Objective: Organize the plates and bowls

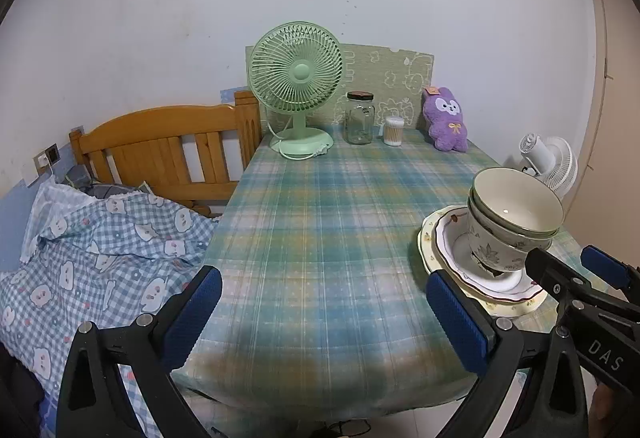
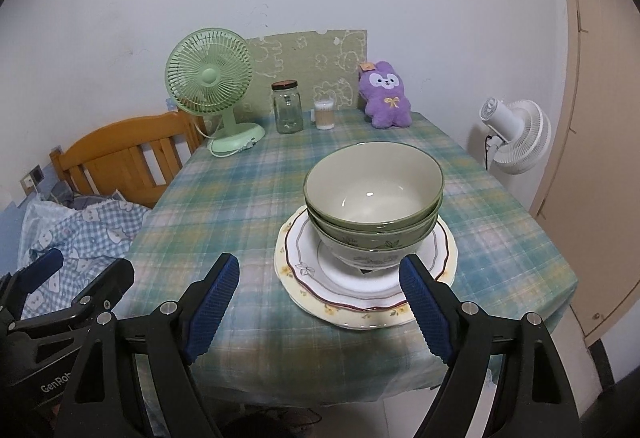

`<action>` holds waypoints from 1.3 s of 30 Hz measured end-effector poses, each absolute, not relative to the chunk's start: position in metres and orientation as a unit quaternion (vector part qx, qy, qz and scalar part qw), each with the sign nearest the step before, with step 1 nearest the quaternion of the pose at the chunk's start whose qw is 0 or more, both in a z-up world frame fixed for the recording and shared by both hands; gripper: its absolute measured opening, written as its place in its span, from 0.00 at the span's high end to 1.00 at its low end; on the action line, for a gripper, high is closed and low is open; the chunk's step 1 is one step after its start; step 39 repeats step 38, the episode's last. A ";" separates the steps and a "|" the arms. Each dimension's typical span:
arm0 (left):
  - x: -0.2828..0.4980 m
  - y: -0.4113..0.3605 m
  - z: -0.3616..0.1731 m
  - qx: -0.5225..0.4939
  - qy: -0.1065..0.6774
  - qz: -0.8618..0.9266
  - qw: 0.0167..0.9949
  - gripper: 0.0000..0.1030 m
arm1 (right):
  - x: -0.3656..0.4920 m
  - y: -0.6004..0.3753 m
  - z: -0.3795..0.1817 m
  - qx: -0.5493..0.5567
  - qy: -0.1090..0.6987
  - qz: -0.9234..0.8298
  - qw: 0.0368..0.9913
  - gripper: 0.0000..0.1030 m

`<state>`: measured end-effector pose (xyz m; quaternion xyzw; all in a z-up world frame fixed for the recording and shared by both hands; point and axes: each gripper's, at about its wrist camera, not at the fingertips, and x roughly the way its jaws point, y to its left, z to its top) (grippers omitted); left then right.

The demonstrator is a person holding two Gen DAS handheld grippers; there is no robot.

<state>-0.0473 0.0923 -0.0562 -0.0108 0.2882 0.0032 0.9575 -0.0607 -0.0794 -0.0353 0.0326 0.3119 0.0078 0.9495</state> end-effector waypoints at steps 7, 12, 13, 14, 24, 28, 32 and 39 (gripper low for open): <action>-0.050 0.094 -0.053 -0.019 0.286 0.011 0.958 0.00 | -0.061 -0.077 -0.032 0.026 0.307 0.012 0.951 0.18; -0.050 0.093 -0.051 -0.020 0.283 0.016 0.959 0.00 | -0.061 -0.077 -0.028 0.020 0.305 0.014 0.952 0.18; -0.050 0.093 -0.051 -0.021 0.282 0.015 0.959 0.00 | -0.061 -0.077 -0.027 0.019 0.305 0.012 0.952 0.18; -0.051 0.092 -0.051 -0.021 0.281 0.014 0.959 0.00 | -0.061 -0.077 -0.027 0.018 0.304 0.010 0.953 0.18; -0.049 0.090 -0.049 -0.028 0.280 0.021 0.959 0.00 | -0.059 -0.078 -0.025 0.011 0.301 0.014 0.954 0.18; -0.049 0.089 -0.049 -0.030 0.282 0.021 0.959 0.00 | -0.060 -0.079 -0.025 0.011 0.301 0.015 0.953 0.18; -0.049 0.088 -0.051 -0.027 0.288 0.019 0.957 0.00 | -0.060 -0.079 -0.025 0.012 0.302 0.014 0.953 0.18; -0.049 0.087 -0.053 -0.027 0.289 0.016 0.957 0.00 | -0.063 -0.081 -0.026 0.013 0.302 0.012 0.953 0.18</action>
